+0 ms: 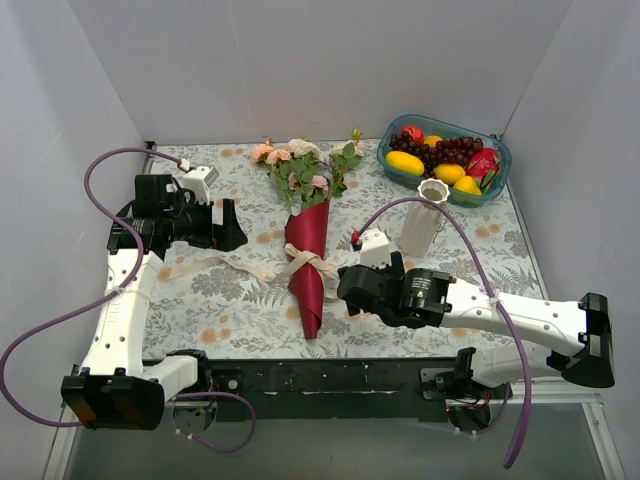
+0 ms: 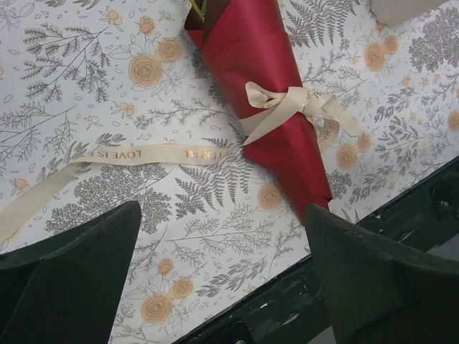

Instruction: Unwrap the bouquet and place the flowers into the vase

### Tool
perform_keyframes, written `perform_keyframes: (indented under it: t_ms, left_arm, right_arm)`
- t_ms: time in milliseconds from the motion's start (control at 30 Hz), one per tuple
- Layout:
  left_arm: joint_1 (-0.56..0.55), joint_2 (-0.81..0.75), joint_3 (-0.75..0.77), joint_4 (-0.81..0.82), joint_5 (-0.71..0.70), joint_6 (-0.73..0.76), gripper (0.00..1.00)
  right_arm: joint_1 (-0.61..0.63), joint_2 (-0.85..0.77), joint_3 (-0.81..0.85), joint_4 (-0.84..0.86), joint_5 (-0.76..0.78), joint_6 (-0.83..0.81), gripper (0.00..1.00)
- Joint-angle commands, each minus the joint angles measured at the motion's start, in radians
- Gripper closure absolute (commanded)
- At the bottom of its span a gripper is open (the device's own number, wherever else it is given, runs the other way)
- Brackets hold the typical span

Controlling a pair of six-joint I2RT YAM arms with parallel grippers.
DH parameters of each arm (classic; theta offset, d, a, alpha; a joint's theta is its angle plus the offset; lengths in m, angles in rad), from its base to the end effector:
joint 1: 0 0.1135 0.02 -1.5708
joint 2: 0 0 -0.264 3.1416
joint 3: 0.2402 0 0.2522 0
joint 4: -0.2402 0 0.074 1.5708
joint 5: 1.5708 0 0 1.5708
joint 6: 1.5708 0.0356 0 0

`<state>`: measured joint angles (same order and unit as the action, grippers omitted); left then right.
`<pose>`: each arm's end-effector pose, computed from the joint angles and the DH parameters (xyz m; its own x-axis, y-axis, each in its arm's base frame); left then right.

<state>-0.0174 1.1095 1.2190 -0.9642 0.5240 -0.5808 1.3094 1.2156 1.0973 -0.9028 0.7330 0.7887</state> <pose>0.2079 -0.0214 0.3572 -0.8190 -0.4609 -0.3417 -0.1267 0.7262 -0.6757 0.0827 0.2170 0.3060 -0.6005 -0.2047 -0.7730 -0.2860 0.9577 -0.0315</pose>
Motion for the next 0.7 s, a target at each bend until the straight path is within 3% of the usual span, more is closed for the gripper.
perform_keyframes:
  t_ms: [0,333,667]
  left_arm:
    - [-0.003,-0.007,-0.015,-0.013,0.022,0.048,0.02]
    - [-0.015,0.042,-0.061,-0.013,0.166,0.162,0.02]
    - [-0.124,0.134,-0.163,0.070,0.087,0.286,0.02]
  right_arm:
    - [0.001,-0.018,-0.020,0.051,0.008,-0.011,0.13]
    - [-0.068,0.021,-0.134,0.142,-0.121,-0.106,0.15]
    - [-0.139,-0.005,-0.267,0.268,-0.176,-0.161,0.15]
